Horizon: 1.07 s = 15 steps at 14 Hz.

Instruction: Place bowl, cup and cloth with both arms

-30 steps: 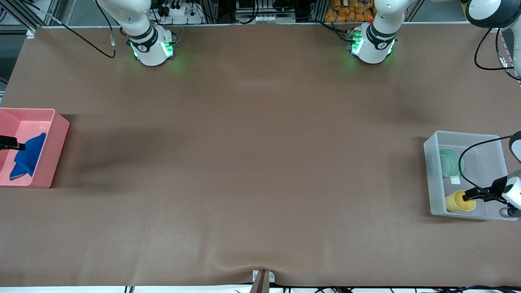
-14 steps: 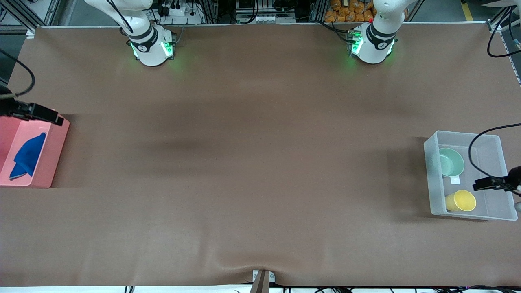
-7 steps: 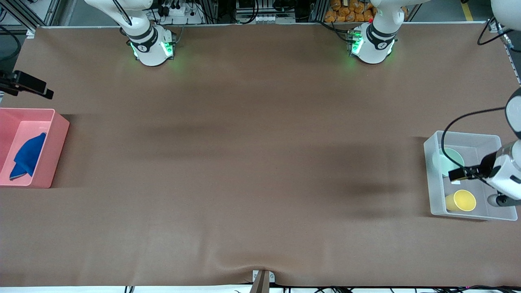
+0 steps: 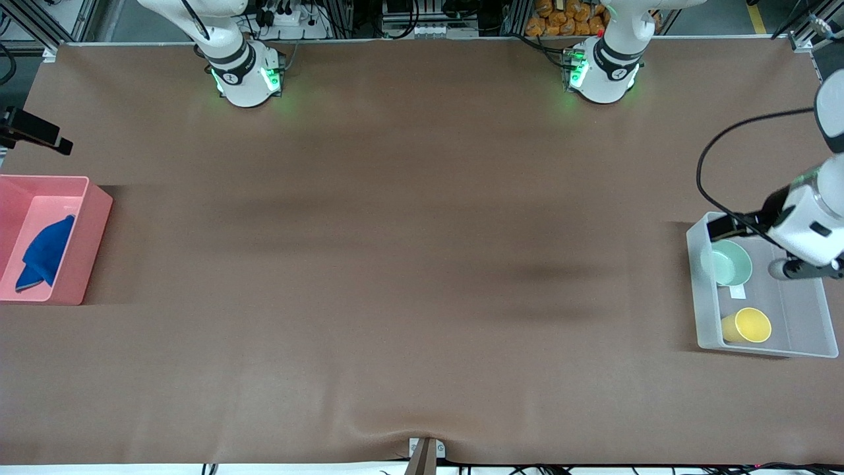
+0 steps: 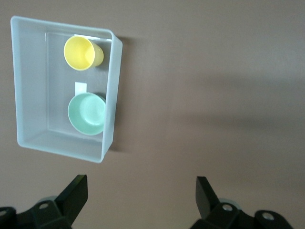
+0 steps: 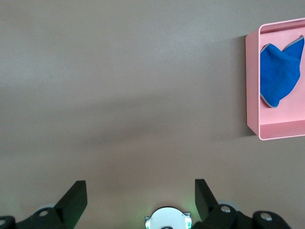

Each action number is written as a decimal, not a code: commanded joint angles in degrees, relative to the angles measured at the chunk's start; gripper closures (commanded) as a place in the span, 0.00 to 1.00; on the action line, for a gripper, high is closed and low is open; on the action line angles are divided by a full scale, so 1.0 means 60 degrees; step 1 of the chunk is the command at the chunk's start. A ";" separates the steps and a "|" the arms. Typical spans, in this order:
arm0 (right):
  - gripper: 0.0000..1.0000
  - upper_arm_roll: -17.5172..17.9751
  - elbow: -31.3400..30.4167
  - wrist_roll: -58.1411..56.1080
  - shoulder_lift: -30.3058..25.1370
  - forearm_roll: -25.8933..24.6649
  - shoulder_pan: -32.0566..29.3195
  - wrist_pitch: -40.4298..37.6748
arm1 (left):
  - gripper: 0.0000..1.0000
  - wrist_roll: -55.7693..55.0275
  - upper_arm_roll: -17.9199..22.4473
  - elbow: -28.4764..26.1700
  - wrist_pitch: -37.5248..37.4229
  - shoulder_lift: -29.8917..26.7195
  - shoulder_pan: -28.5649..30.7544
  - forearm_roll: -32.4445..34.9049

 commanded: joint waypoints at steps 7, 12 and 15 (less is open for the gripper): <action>0.00 -0.0679 -0.0268 -0.0397 0.0072 0.0087 0.0637 0.0111 | 0.00 0.0819 0.0799 -0.2918 0.0106 -0.3051 -0.0688 -0.0648; 0.00 -0.0712 -0.0254 -0.0397 0.0028 0.0072 0.0552 0.0373 | 0.00 0.0834 0.1180 -0.2172 0.0238 -0.2524 -0.0820 -0.1042; 0.00 -0.0712 -0.0341 -0.0368 0.0057 -0.0162 0.0566 0.0550 | 0.00 0.0834 0.1210 -0.1878 0.0238 -0.2318 -0.0806 -0.1263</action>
